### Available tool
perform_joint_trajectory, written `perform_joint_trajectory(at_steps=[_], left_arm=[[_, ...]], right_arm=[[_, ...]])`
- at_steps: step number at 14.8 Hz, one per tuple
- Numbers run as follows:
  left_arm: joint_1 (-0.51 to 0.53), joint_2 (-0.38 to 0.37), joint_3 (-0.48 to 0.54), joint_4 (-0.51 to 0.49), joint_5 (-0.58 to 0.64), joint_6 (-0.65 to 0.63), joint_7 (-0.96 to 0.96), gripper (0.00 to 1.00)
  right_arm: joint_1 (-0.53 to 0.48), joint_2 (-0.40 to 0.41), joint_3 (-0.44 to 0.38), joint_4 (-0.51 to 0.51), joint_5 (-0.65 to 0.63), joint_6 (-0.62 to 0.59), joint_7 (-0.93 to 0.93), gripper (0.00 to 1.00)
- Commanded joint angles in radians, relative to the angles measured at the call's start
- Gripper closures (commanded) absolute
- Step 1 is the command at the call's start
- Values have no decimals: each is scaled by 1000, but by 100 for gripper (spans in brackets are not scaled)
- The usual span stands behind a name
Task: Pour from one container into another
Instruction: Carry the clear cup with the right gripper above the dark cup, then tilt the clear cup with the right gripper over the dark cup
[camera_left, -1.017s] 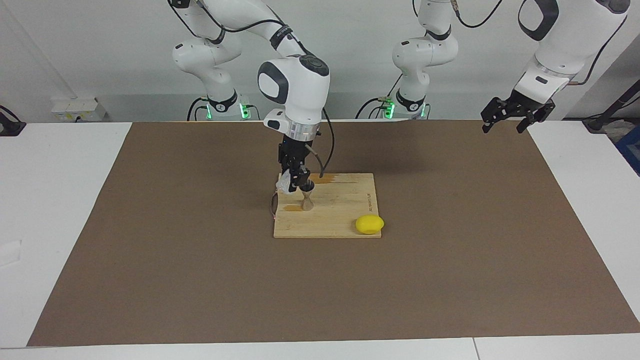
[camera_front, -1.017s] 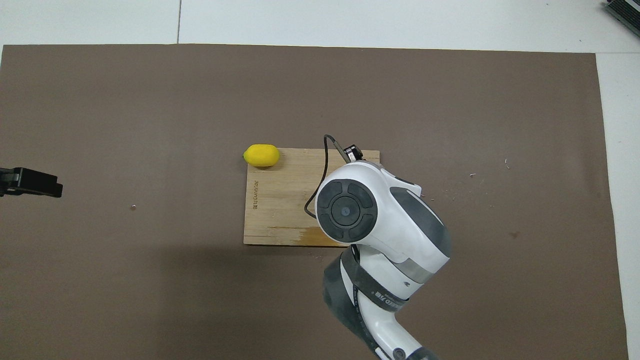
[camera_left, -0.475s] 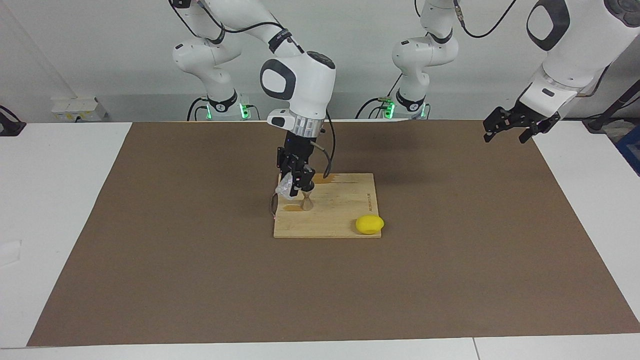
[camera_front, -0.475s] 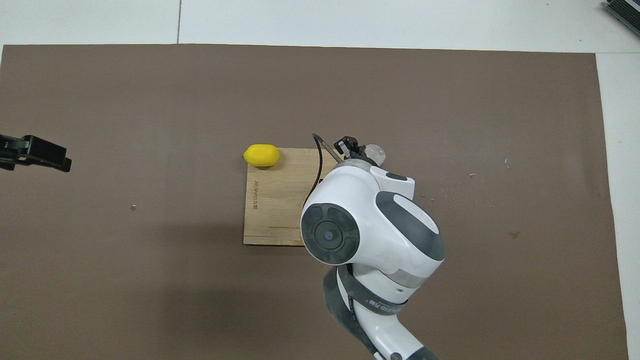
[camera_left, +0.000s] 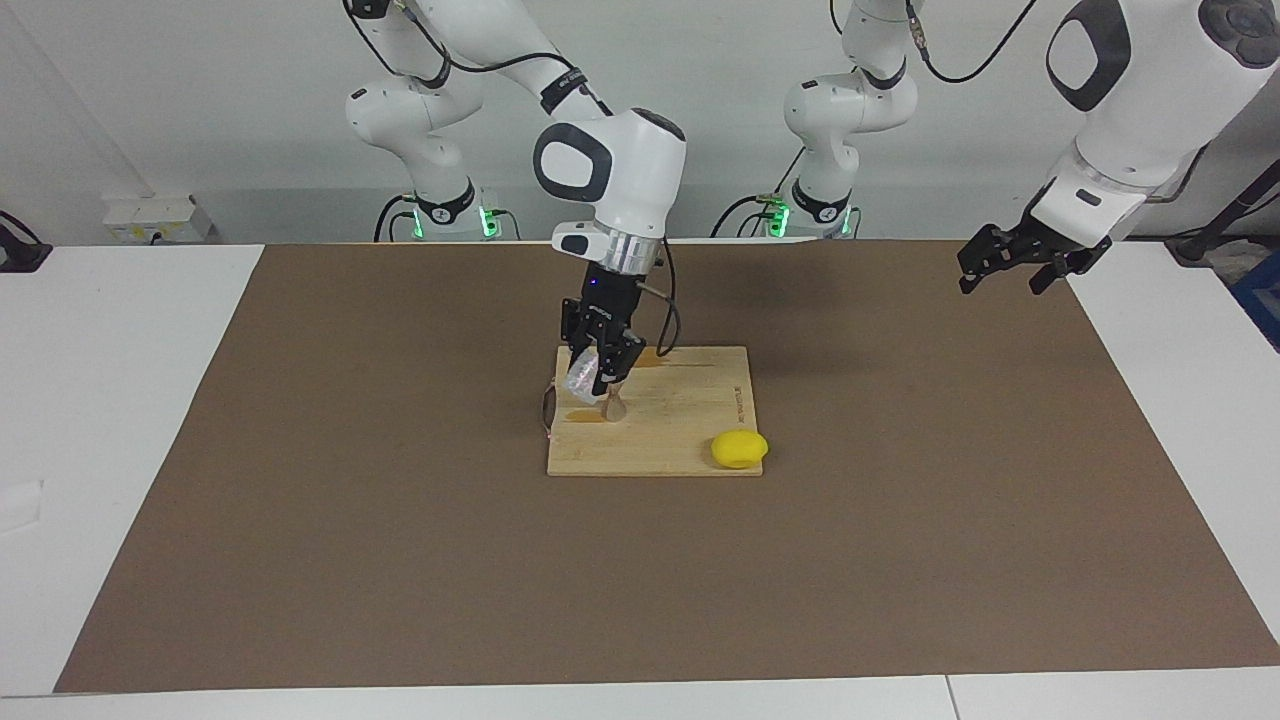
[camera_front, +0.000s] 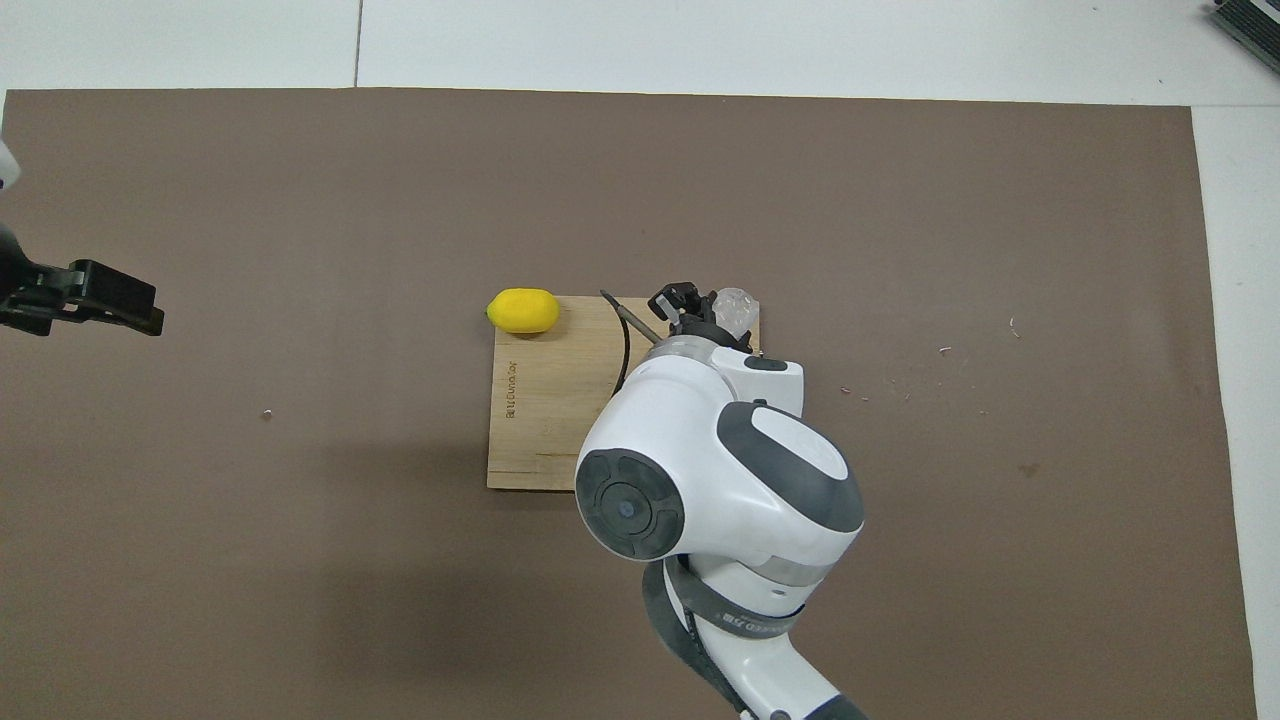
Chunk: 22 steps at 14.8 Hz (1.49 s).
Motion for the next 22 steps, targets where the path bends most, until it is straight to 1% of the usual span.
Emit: perform_joint_trajectory(at_steps=[1, 4, 7, 10, 14, 16, 18, 20, 22], left_arm=[[-37, -13, 8, -23, 8, -15, -32, 0], [-63, -23, 6, -42, 8, 27, -97, 0], [-66, -26, 6, -54, 8, 31, -98, 0], [-52, -27, 11, -45, 12, 18, -85, 0], [-50, -56, 17, -62, 12, 5, -70, 0], [-49, -82, 17, -89, 12, -9, -43, 0], [-35, -108, 19, -122, 12, 7, -39, 0], [-35, -115, 19, -125, 13, 7, -38, 0], [-35, -115, 19, -128, 15, 36, -33, 0]], right_arm=[[3, -23, -2, -46, -57, 43, 30, 100], [20, -25, -2, -78, -123, 46, 29, 100], [19, -28, -2, -86, -156, 48, 26, 100], [23, -52, -2, -143, -189, 68, 26, 100], [23, -55, 0, -144, -192, 63, 26, 100], [23, -54, 0, -135, -191, 51, 27, 100], [23, -52, 0, -131, -183, 49, 27, 100], [23, -45, 3, -114, -171, 49, 30, 100], [23, -43, 4, -109, -130, 49, 32, 100]])
